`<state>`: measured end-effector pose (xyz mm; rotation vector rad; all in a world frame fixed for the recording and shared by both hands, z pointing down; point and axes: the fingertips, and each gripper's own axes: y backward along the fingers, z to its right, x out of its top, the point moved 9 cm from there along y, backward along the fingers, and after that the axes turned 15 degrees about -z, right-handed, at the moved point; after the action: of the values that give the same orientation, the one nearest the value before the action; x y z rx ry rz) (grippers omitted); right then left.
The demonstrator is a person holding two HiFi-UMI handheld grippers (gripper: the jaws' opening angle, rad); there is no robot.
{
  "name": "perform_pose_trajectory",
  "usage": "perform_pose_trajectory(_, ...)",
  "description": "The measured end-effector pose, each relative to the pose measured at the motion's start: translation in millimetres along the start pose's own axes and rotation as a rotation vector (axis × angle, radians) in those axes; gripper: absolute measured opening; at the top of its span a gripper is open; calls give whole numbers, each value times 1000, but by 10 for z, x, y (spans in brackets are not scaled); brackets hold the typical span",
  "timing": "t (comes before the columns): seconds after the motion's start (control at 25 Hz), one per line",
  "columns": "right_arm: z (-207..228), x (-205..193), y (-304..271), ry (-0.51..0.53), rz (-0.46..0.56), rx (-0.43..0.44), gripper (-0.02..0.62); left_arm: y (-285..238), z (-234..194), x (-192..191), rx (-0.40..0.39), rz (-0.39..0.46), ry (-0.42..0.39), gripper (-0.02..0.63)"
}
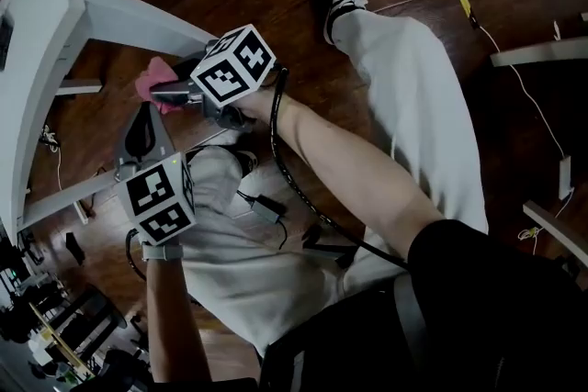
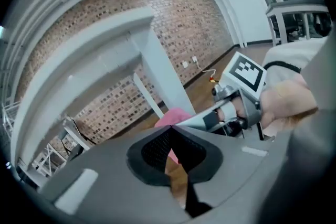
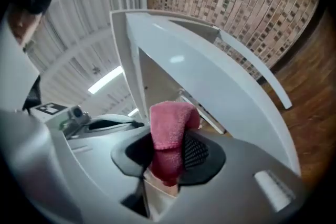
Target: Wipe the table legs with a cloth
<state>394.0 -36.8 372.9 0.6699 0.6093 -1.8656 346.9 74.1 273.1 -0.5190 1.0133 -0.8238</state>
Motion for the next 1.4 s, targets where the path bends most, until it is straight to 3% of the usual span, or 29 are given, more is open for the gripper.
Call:
perform_pose_trajectory(0.2, -434, 620, 335, 35, 210, 253, 112, 405, -284, 611, 89, 162, 12, 2)
perform_pose_trajectory(0.52, -666, 1074, 638, 33, 373, 354, 107, 731, -293, 1163, 197, 283, 0, 2)
perform_pose_trajectory(0.76, -677, 1154, 712, 47, 333, 417, 100, 774, -221, 1249, 234, 277, 33, 2)
perform_pose_trajectory(0.96, -494, 1107, 705, 30, 277, 580, 97, 687, -96, 1216, 262, 295, 41, 0)
perform_pose_trajectory(1.08, -275, 1041, 734, 17, 222, 653, 98, 546, 39, 1219, 237, 243, 29, 0)
perform_pose_trajectory(1.4, 275, 796, 730, -87, 193, 718, 100, 58, 269, 1159, 202, 143, 21, 2)
